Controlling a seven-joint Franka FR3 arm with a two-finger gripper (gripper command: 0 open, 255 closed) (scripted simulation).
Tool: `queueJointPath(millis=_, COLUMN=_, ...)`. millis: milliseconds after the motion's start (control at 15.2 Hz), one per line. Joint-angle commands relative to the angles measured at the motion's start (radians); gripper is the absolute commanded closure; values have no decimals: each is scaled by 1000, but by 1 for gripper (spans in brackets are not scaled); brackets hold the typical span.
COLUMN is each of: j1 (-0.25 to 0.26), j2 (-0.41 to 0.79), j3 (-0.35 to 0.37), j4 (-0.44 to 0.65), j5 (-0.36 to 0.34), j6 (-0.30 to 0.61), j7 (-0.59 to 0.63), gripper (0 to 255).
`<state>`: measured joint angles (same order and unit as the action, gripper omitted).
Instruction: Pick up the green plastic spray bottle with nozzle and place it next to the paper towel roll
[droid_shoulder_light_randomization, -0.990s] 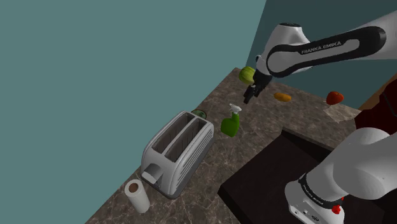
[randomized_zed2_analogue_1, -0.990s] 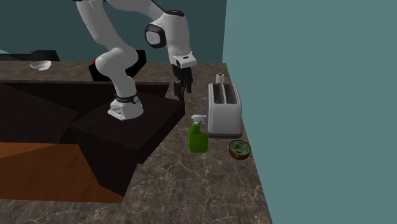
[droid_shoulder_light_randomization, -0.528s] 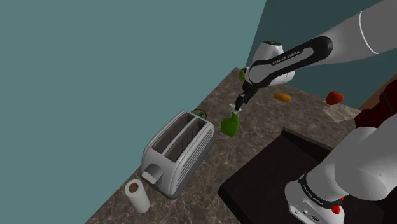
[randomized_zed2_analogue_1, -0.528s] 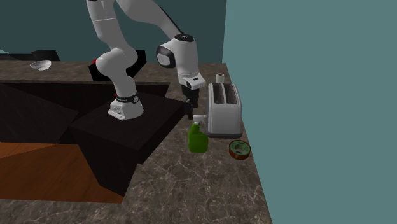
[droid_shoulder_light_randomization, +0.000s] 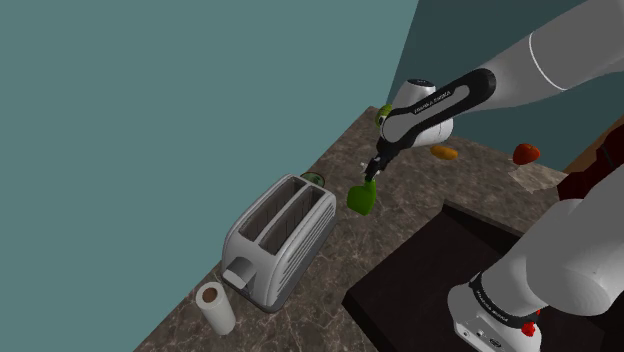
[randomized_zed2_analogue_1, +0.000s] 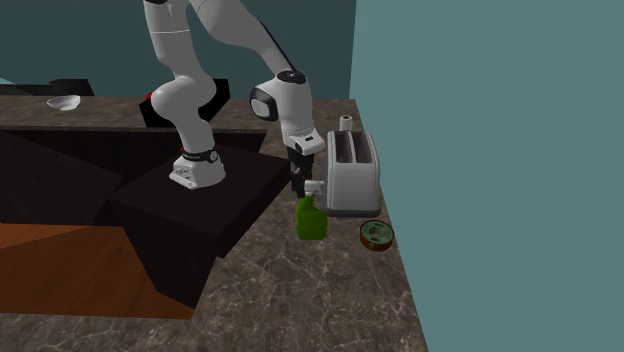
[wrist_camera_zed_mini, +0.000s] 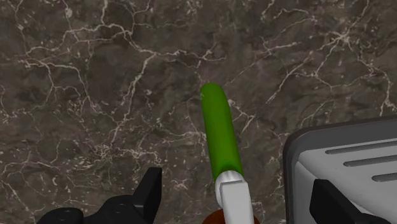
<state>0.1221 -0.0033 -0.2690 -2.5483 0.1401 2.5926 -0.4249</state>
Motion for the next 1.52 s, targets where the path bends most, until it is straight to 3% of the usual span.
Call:
queueJointPath(millis=0, j1=1, j2=6, j3=1, j4=-1, j5=4, j6=7, j7=-3, gripper=0)
queueJointPath(millis=330, j1=1, j2=6, j3=1, j4=-1, j5=4, j6=7, j7=-3, gripper=0)
queueJointPath(millis=396, j1=1, j2=6, j3=1, j4=-1, j5=4, j6=7, j7=-3, gripper=255)
queueJointPath(millis=990, j1=1, j2=6, j3=1, j4=-1, j5=5, j6=7, j7=-3, gripper=255)
queueJointPath(millis=1452, j1=-6, j2=-82, j3=0, j4=18, j5=-55, j6=-95, j7=45, gripper=255)
